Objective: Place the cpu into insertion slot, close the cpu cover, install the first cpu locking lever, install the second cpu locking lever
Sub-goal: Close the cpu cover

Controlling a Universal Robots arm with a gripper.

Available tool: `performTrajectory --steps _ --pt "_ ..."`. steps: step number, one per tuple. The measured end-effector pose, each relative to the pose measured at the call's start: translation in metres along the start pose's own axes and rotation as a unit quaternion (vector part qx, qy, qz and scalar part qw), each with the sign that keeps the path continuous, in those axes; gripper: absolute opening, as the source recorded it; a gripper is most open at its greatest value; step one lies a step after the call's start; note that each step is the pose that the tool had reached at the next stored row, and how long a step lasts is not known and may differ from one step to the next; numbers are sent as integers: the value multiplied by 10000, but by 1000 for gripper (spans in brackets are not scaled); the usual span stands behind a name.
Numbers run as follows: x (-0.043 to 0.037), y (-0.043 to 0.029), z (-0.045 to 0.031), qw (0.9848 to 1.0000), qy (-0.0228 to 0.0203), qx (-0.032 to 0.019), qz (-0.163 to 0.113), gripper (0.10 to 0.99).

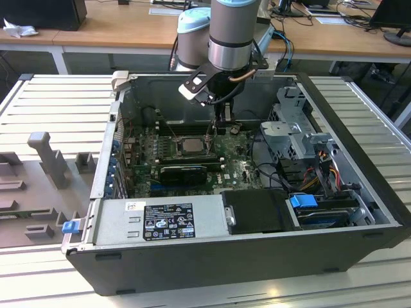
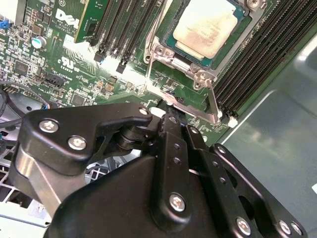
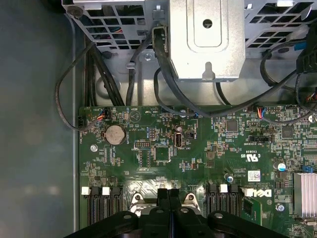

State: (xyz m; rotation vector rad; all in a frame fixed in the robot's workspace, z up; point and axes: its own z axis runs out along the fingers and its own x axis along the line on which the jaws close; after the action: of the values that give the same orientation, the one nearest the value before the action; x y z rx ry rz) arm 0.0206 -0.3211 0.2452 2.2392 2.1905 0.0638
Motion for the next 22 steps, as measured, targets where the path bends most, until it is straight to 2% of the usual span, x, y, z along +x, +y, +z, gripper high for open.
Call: performTrajectory --steps 22 --pt "-2 -88 -3 10000 0 0 0 106"
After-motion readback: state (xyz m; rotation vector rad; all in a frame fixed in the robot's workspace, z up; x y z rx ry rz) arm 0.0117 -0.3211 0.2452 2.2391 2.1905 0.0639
